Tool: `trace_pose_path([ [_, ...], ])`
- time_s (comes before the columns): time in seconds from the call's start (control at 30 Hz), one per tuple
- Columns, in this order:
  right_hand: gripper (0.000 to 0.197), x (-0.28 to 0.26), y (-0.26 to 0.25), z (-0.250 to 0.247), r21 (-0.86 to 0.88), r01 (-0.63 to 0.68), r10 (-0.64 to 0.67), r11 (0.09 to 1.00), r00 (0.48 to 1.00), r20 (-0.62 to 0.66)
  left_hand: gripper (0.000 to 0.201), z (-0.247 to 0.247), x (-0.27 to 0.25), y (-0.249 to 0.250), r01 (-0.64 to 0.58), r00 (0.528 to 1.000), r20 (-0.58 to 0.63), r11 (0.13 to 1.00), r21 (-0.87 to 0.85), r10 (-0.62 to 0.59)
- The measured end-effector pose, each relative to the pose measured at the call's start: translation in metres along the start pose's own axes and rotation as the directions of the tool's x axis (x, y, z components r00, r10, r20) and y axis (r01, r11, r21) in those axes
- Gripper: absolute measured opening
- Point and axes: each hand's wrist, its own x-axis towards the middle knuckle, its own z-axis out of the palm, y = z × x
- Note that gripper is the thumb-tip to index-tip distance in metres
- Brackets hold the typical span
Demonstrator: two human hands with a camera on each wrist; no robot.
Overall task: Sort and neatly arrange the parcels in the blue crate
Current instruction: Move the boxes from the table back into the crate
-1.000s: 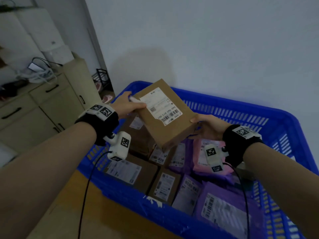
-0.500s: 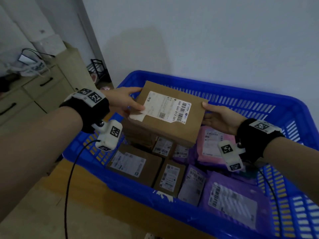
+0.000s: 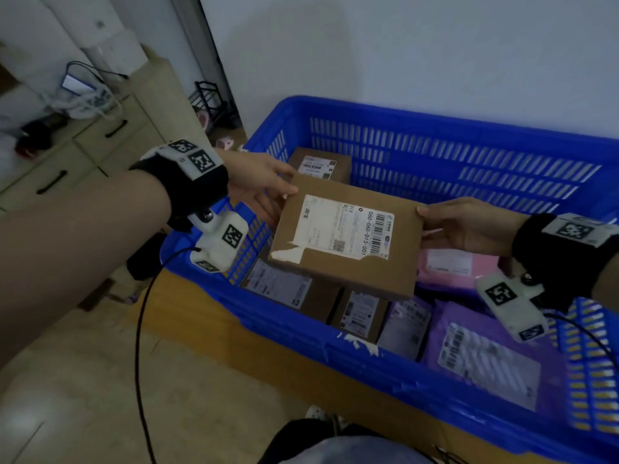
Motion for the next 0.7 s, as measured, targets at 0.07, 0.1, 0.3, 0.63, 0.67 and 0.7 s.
trace_pose_path([
  [0.07,0.029,0.001,0.005,0.001,-0.021,-0.048,0.049,0.999,0.999,0.023,0.037,0.0,0.004,-0.002,0.005,1.0,0.001,1.0,0.03,-0.006],
  [0.1,0.026,0.002,0.008,0.001,-0.024,-0.068,0.069,0.997,0.997,0.035,0.035,0.0,0.005,-0.003,0.014,1.0,-0.003,0.999,0.049,-0.014],
  [0.3,0.026,0.004,0.015,0.006,-0.025,-0.179,0.181,0.983,0.98,0.083,0.016,-0.004,0.016,-0.001,0.053,0.997,0.053,0.99,0.128,-0.06],
  [0.63,0.026,0.006,0.024,0.007,-0.106,-0.243,0.248,0.964,0.968,0.038,0.027,-0.001,0.027,0.001,0.082,0.969,0.213,0.975,0.205,-0.126],
  [0.67,0.024,0.008,0.026,0.008,-0.099,-0.249,0.253,0.963,0.967,0.038,0.029,-0.001,0.03,-0.001,0.096,0.966,0.214,0.972,0.216,-0.143],
  [0.7,0.023,0.011,0.027,0.011,-0.093,-0.255,0.26,0.962,0.965,0.038,0.03,0.0,0.032,-0.003,0.114,0.963,0.213,0.967,0.227,-0.163],
])
